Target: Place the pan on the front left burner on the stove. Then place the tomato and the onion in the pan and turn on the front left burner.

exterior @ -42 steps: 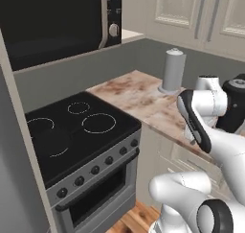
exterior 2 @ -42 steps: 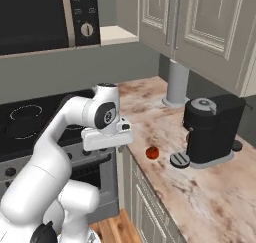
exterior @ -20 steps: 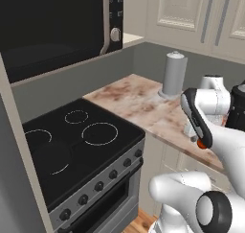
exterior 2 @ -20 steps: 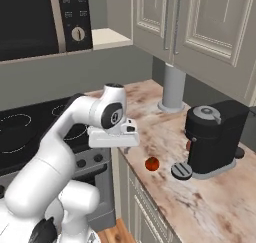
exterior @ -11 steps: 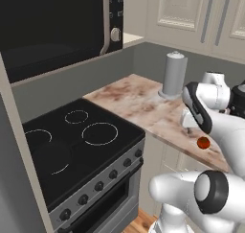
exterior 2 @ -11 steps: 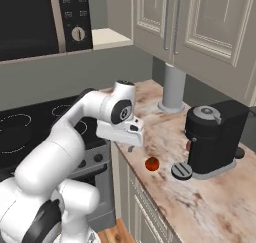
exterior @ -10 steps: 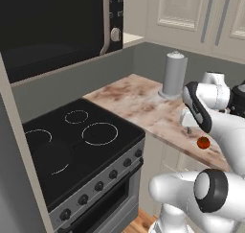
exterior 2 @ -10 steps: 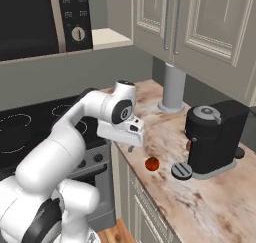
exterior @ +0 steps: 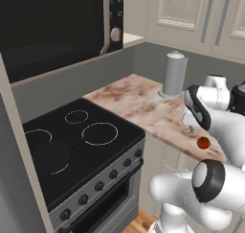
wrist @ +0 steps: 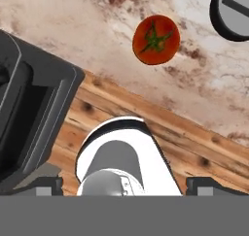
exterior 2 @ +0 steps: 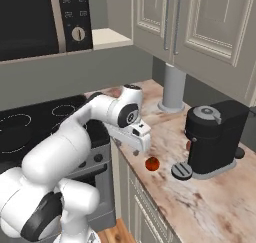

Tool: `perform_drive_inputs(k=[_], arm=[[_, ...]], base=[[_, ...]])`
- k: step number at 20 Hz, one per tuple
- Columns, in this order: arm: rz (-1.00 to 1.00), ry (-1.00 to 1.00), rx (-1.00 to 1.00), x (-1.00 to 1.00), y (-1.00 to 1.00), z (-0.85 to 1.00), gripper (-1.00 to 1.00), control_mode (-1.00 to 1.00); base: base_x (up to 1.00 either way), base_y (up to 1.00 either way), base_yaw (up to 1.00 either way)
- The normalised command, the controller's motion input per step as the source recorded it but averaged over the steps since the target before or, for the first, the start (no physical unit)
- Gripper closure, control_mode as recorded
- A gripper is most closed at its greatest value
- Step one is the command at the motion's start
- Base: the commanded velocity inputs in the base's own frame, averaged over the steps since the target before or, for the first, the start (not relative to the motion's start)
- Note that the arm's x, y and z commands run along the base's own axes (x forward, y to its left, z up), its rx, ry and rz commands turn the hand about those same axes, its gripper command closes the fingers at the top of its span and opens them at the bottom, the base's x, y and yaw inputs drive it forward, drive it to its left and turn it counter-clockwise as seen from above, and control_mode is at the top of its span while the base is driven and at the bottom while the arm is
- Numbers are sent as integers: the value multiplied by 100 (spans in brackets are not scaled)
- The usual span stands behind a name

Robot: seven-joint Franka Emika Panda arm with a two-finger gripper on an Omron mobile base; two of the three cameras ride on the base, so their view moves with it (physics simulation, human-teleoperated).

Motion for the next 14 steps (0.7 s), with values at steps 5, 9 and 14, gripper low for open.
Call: perform_drive_inputs(k=[5, 9, 14], arm=[[-24, 0, -15, 6, -16, -15, -100, -100], [-18, 0, -10, 6, -19, -21, -100, -100], [-9, 1, -6, 9, -26, -25, -100, -100]], base=[[0, 0, 0], [0, 0, 0], [0, 0, 0]])
